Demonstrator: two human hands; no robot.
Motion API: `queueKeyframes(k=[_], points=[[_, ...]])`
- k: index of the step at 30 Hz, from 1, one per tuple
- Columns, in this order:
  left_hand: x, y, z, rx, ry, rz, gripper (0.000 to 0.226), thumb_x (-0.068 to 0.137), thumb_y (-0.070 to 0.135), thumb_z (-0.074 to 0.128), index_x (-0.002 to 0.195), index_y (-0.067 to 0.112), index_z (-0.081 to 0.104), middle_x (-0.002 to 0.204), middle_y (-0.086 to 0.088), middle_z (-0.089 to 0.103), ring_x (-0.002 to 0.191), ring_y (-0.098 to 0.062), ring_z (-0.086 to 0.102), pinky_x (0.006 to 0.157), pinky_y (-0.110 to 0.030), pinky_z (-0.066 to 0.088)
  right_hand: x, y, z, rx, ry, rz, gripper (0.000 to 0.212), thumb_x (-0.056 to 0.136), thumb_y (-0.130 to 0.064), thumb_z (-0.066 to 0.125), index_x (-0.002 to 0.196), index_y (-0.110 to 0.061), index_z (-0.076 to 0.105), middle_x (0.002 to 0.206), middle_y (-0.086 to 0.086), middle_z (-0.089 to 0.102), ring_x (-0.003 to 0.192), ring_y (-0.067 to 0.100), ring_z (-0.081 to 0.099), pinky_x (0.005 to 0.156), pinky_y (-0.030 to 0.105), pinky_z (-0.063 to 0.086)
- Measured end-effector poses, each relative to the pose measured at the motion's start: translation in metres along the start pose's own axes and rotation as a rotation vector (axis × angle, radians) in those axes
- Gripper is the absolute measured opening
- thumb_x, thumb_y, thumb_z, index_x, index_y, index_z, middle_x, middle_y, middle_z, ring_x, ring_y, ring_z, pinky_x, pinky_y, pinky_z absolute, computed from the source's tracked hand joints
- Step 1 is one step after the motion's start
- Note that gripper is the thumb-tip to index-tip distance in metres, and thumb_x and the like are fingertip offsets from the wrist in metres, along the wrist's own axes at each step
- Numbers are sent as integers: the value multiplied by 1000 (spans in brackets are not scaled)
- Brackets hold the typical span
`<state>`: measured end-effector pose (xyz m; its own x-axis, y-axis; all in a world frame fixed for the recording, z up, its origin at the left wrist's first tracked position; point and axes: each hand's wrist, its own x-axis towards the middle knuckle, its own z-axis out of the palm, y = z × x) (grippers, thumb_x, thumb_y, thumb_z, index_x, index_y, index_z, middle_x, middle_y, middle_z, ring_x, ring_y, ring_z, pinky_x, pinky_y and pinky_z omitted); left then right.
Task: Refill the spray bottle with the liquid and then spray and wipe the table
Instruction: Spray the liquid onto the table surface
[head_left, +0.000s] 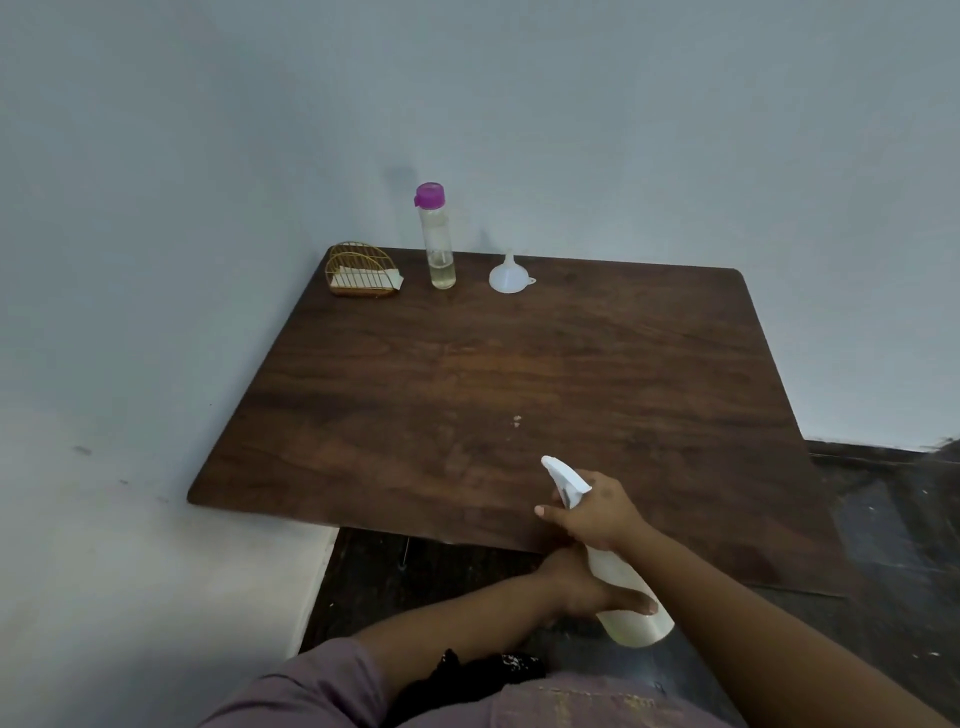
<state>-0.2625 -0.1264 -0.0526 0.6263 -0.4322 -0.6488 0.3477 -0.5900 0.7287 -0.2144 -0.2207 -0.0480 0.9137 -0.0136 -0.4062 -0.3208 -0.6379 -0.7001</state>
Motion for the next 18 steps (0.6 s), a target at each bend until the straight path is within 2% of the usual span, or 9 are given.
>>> queueKeyframes(k=[2, 4, 6, 8, 13, 16, 18], points=[[-5, 1, 4, 39, -1, 16, 94, 58, 53, 88, 136, 23, 45, 138, 4, 52, 128, -17, 50, 104, -36, 47, -6, 6, 0, 7, -1, -39, 29, 71, -37, 81, 87, -20, 64, 85, -2, 66, 76, 11, 64, 67, 24, 52], [-12, 4, 8, 85, -9, 32, 111, 42, 70, 85, 136, 24, 46, 137, 5, 53, 126, -17, 51, 103, -36, 47, -12, 9, 0, 9, 31, -65, 24, 72, -35, 81, 81, -23, 62, 80, -5, 65, 72, 8, 63, 64, 19, 48], [-14, 3, 14, 97, 6, 37, 135, 19, 88, 68, 136, 25, 47, 137, 6, 54, 124, -16, 53, 101, -33, 48, -17, 10, 2, 19, 75, -80, 25, 73, -32, 81, 70, -24, 57, 70, -8, 60, 64, 5, 59, 58, 14, 40], [-13, 0, 18, 123, 22, 45, 147, 10, 94, 56, 139, 24, 44, 140, 4, 52, 126, -17, 51, 102, -32, 46, -20, 11, 5, 35, 87, -98, 30, 72, -30, 81, 64, -23, 53, 64, -8, 58, 59, 5, 57, 55, 12, 37], [-16, -6, 21, 187, 49, 67, 154, 7, 99, 50, 140, 22, 42, 142, 3, 49, 130, -18, 48, 108, -36, 43, -25, 15, 6, -16, 20, -200, 28, 70, -33, 82, 82, -22, 59, 76, -11, 62, 72, 3, 60, 63, 12, 42], [-21, -8, 20, 219, 67, 72, 152, 8, 98, 48, 141, 22, 42, 143, 2, 49, 131, -18, 47, 108, -35, 42, -29, 19, 9, -1, 6, -219, 33, 71, -30, 80, 89, -16, 57, 83, -4, 64, 77, 11, 61, 71, 29, 51], [-25, -9, 17, 251, 86, 78, 151, 9, 99, 43, 139, 21, 44, 142, 1, 50, 130, -18, 48, 107, -34, 42, -32, 21, 13, 11, 19, -258, 31, 72, -28, 79, 91, -14, 58, 86, 0, 64, 81, 16, 61, 75, 36, 51]])
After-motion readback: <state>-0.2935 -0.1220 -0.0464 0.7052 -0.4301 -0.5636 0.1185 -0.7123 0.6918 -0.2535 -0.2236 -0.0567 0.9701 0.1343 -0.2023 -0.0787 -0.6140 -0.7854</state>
